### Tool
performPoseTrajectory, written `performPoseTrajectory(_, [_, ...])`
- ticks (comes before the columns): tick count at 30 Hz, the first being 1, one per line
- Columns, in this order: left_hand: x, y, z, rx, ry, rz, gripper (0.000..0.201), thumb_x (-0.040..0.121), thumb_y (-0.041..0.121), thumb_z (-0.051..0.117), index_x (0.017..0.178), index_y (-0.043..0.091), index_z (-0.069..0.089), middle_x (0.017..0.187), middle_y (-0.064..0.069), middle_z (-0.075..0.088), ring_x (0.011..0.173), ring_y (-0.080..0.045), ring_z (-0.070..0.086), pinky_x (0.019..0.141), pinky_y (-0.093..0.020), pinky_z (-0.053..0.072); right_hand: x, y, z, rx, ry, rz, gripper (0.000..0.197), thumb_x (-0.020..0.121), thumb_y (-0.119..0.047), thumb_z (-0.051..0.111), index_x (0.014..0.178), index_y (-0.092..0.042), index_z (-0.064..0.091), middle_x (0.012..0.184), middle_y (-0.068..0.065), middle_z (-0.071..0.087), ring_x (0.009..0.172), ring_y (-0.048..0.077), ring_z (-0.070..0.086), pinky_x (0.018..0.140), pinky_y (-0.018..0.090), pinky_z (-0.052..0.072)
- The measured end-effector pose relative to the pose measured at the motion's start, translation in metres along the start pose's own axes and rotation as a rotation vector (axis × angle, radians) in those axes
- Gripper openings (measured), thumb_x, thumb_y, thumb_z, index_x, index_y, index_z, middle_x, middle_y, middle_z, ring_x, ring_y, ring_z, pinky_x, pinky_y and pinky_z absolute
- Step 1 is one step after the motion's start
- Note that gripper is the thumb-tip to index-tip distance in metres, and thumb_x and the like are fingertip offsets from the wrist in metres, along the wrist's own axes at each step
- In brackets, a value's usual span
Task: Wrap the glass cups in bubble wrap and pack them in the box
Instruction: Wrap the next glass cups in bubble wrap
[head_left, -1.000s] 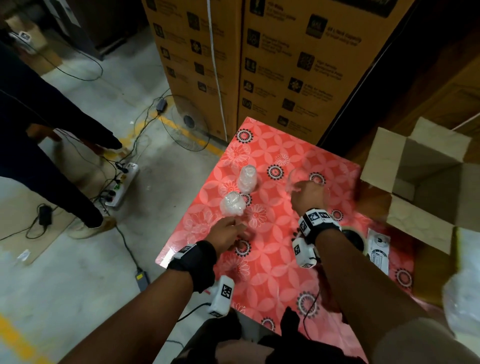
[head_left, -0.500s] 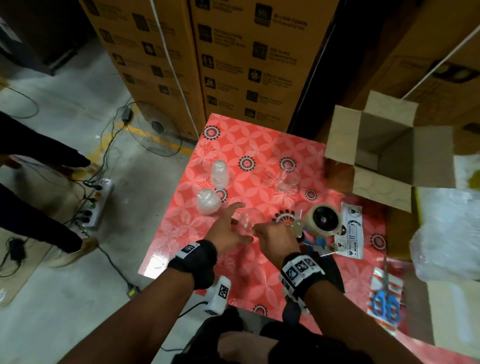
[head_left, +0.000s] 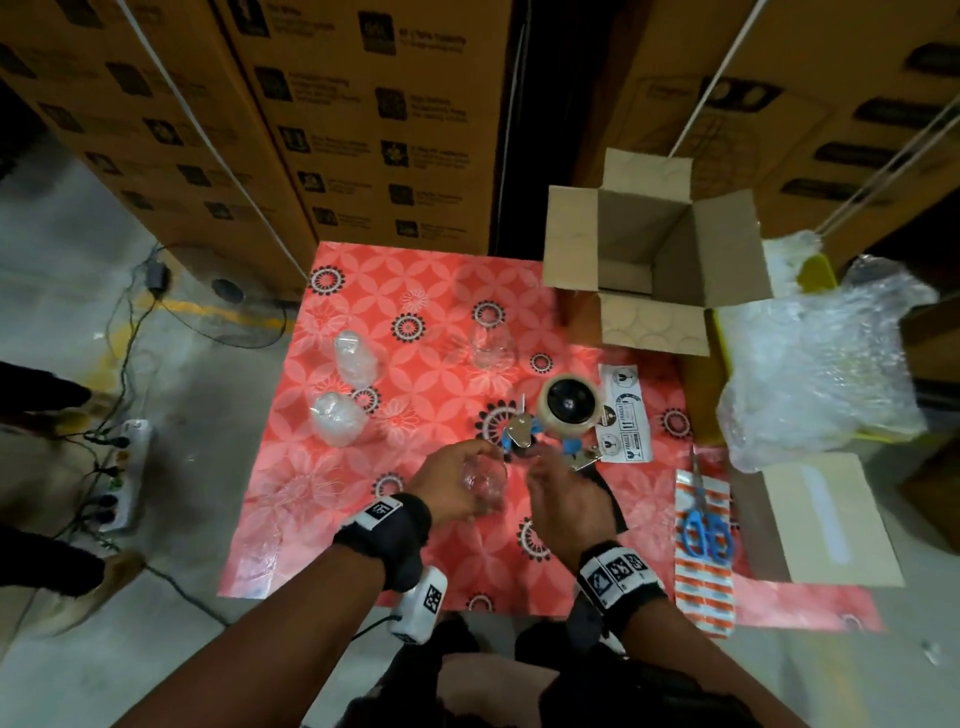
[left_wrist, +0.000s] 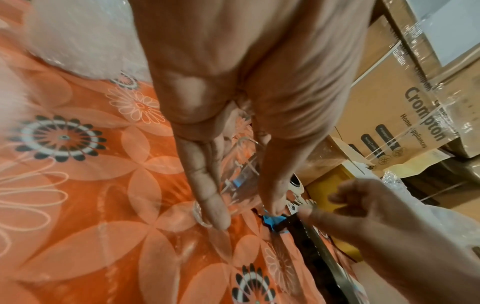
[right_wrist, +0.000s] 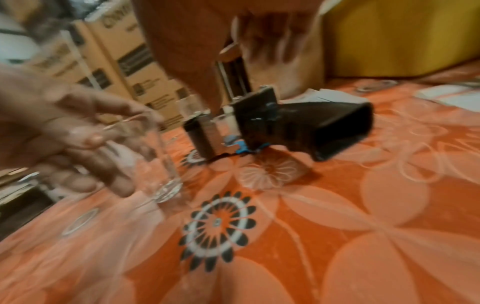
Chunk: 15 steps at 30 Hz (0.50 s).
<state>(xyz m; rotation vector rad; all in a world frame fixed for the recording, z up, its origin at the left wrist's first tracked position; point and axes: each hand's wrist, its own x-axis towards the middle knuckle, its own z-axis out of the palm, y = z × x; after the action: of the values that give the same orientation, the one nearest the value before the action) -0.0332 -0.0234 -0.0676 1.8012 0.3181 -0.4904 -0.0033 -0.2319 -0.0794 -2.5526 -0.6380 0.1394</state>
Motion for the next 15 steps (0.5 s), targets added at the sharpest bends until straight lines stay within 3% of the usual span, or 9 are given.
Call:
performPoseTrajectory(2, [0.000, 0.000, 0.005, -0.020, -0.014, -0.014, 0.067, 0.070, -0.006, 0.089, 0.124, 0.030, 0.071, 0.125, 0.002, 0.071, 0.097, -0.027, 0.077, 0.075, -0.052, 0.067, -0.003, 0.019, -0.008, -0.014, 0.232, 0.172, 0.050, 0.082, -0.019, 0.080, 0.124, -0.011, 0.053, 0.097, 0.005, 0.065, 0.083, 0.028, 0.062, 0.063, 0.033, 0.045])
performPoseTrajectory(3, [-0.001, 0.001, 0.008, -0.030, -0.018, -0.028, 0.066, 0.072, -0.008, 0.087, 0.123, 0.030, 0.071, 0.129, 0.003, 0.068, 0.091, -0.029, 0.077, 0.071, -0.051, 0.067, -0.003, 0.029, -0.009, -0.039, 0.255, 0.258, 0.056, 0.076, -0.024, 0.083, 0.120, -0.008, 0.053, 0.103, 0.007, 0.061, 0.092, 0.029, 0.057, 0.071, 0.037, 0.048])
performPoseTrajectory(5, [-0.002, 0.002, 0.012, -0.050, -0.034, -0.046, 0.065, 0.077, -0.011, 0.084, 0.124, 0.030, 0.069, 0.136, 0.006, 0.060, 0.077, -0.027, 0.077, 0.069, -0.049, 0.067, -0.003, 0.043, -0.004, -0.103, 0.156, 0.365, 0.068, 0.069, -0.038, 0.082, 0.120, -0.006, 0.050, 0.108, 0.009, 0.057, 0.100, 0.031, 0.054, 0.082, 0.042, 0.050])
performPoseTrajectory(8, [-0.002, 0.004, 0.018, -0.052, -0.050, -0.057, 0.066, 0.080, -0.011, 0.083, 0.127, 0.033, 0.067, 0.148, 0.003, 0.050, 0.066, -0.019, 0.074, 0.071, -0.051, 0.067, -0.005, 0.057, 0.011, -0.047, -0.030, 0.447, 0.061, 0.082, -0.038, 0.073, 0.125, -0.009, 0.042, 0.110, 0.013, 0.065, 0.098, 0.037, 0.066, 0.082, 0.048, 0.057])
performPoseTrajectory(11, [-0.002, 0.009, 0.021, -0.044, -0.043, -0.074, 0.067, 0.081, -0.013, 0.081, 0.127, 0.034, 0.067, 0.152, 0.005, 0.045, 0.065, -0.020, 0.072, 0.072, -0.054, 0.066, -0.005, 0.066, 0.024, 0.072, -0.035, 0.453, 0.045, 0.095, -0.021, 0.070, 0.125, -0.004, 0.041, 0.113, 0.021, 0.065, 0.100, 0.042, 0.068, 0.079, 0.048, 0.058])
performPoseTrajectory(15, [-0.003, 0.012, 0.025, -0.067, -0.041, -0.092, 0.065, 0.082, -0.016, 0.077, 0.126, 0.030, 0.068, 0.130, 0.016, 0.054, 0.074, -0.026, 0.077, 0.074, -0.056, 0.066, -0.011, 0.071, 0.030, 0.084, 0.008, 0.417, 0.048, 0.098, -0.027, 0.072, 0.126, -0.001, 0.043, 0.115, 0.022, 0.063, 0.102, 0.040, 0.065, 0.080, 0.048, 0.057])
